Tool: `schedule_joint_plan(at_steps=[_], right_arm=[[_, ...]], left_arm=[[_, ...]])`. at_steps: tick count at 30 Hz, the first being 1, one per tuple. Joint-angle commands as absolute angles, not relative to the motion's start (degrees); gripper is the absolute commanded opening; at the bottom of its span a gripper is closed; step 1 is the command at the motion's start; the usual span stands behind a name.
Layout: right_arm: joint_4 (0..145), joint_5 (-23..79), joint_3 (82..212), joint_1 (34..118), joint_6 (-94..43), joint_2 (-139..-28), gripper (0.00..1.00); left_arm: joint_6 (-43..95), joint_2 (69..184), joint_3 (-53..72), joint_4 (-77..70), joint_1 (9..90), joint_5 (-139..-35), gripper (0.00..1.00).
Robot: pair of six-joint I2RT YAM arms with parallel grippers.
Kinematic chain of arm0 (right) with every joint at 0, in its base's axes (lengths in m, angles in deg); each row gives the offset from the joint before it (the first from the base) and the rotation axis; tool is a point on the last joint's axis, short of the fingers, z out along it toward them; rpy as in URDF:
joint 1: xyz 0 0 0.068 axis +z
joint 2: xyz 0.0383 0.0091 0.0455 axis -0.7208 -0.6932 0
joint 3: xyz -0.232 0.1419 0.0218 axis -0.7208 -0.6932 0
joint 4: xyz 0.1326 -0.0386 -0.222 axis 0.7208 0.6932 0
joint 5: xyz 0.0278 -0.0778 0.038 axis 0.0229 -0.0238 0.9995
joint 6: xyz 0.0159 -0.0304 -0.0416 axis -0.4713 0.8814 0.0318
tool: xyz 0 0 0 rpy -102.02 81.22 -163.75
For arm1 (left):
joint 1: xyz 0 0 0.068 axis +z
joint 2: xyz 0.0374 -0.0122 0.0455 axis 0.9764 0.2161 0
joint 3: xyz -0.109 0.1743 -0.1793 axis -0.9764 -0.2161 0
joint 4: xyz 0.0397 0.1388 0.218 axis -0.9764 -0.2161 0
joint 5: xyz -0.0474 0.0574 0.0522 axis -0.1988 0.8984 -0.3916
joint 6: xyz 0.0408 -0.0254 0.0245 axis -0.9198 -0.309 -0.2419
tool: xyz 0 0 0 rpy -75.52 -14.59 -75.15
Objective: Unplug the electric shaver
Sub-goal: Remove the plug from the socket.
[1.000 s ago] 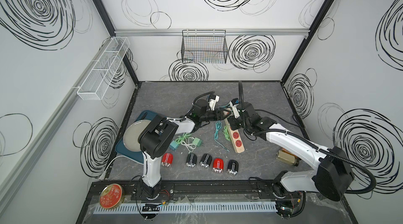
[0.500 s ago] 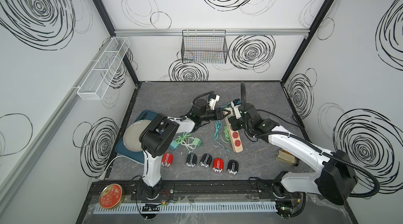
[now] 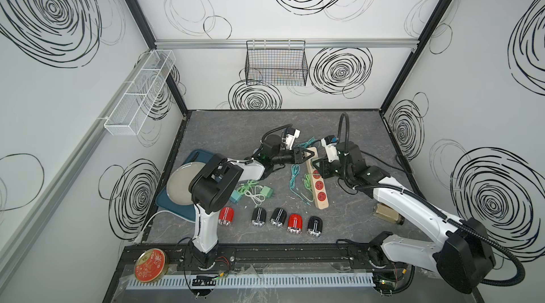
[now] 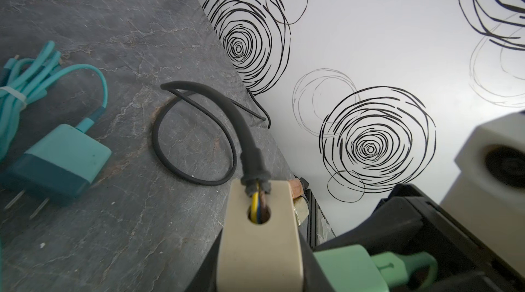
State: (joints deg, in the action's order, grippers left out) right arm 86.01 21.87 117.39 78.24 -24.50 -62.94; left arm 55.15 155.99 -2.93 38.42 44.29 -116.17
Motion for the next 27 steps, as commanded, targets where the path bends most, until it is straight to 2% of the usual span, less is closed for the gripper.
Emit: schedule_joint_plan(at_steps=[1, 5, 12, 14, 20, 27], right_arm=[[85.48, 16.98, 120.15, 78.86, -24.49, -61.32, 0.10], [88.62, 4.37, 121.35, 84.28, -23.93, -63.17, 0.07], [90.98, -9.34, 124.13, 90.56, -25.40, -65.72, 0.06], [90.80, -8.19, 124.14, 90.44, -25.74, -65.64, 0.05], [87.27, 3.73, 121.17, 87.81, -26.50, -61.34, 0.06], [82.99, 19.52, 116.84, 80.21, -28.22, -55.34, 0.07]], left_arm=[[50.55, 155.38, -3.39, 38.13, 45.36, -115.77, 0.22], [49.16, 155.28, -2.53, 35.39, 45.09, -114.80, 0.22], [47.03, 155.02, -2.33, 32.48, 45.09, -113.41, 0.21], [46.68, 154.93, -2.42, 32.16, 45.09, -113.02, 0.21], [47.23, 155.27, -2.76, 33.40, 45.47, -113.29, 0.21], [47.01, 155.37, -2.11, 32.82, 45.54, -112.95, 0.21]])
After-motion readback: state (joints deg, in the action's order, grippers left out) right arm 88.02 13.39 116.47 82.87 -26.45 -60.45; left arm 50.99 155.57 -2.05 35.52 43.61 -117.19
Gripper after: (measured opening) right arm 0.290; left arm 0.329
